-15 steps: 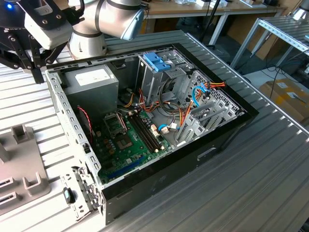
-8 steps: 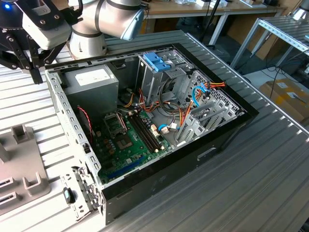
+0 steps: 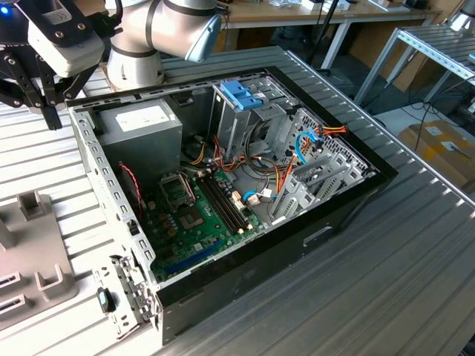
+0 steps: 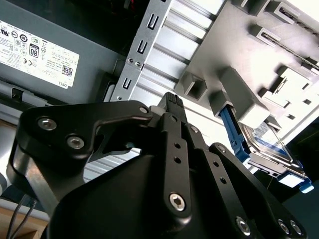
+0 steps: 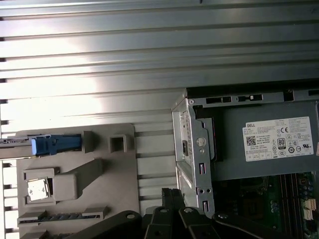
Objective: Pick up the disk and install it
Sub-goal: 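Reach for the disk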
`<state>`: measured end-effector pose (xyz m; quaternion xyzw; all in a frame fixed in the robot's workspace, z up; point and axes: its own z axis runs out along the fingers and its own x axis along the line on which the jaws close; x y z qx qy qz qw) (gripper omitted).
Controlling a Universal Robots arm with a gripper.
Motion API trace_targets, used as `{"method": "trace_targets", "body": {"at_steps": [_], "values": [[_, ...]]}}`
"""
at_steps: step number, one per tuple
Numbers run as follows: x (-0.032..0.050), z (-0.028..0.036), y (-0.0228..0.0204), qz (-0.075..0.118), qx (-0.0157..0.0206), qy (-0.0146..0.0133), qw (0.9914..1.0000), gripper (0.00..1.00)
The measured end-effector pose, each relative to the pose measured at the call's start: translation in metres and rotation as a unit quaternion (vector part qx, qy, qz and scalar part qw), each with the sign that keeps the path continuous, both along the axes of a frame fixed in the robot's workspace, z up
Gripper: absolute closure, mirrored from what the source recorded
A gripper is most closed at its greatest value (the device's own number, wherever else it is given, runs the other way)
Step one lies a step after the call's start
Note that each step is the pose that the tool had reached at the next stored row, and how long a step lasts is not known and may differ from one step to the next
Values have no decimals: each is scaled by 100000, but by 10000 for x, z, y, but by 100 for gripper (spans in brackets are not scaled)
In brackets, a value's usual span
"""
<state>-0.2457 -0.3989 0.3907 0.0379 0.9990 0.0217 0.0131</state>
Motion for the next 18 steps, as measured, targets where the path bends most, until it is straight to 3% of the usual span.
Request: {"method": "trace_targets", "body": {"at_steps": [8,18], "values": [[-10,-1,0,-10,2,-3,100000,89],[-129,-7,0,1,1,0,100000,89]]}}
